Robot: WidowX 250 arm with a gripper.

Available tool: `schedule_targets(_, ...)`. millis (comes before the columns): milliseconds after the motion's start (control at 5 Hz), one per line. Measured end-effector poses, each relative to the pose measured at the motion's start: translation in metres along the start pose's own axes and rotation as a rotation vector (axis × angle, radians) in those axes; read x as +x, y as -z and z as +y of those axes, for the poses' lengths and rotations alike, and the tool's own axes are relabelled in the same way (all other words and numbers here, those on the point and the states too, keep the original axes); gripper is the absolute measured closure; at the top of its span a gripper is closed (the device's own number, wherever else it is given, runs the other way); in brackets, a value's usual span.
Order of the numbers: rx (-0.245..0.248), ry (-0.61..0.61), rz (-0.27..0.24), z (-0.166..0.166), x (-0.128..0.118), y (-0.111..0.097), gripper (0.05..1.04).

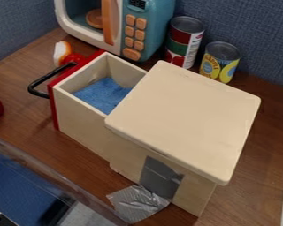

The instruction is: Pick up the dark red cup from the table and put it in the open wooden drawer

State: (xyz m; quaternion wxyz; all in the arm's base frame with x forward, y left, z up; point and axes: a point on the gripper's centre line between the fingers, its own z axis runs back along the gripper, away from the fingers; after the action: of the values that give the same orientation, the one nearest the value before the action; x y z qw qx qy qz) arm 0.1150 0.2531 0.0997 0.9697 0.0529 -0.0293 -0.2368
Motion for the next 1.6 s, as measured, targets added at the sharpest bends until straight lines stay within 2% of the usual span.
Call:
schedule_targets(200,-0.028,-0.026,-0.010,0.002,-0.017,0.008,0.083)
schedule_targets(400,-0.040,-0.053,-0.021,0.007,-0.009,0.002,0.083)
schedule_targets(600,-0.055,-0.062,-0.029,0.009,0.012,0.003,0.083)
schedule_targets(800,-0.038,-0.051,-0.021,0.011,0.030,0.004,0.083)
schedule_targets(1200,-0.029,-0.002,0.032,-0.011,0.045,0.035,0.083)
schedule_targets(1400,-0.005,0.011,0.052,-0.018,0.053,0.048,0.083)
schedule_targets(1600,-0.005,0.011,0.069,-0.019,0.060,0.058,0.083)
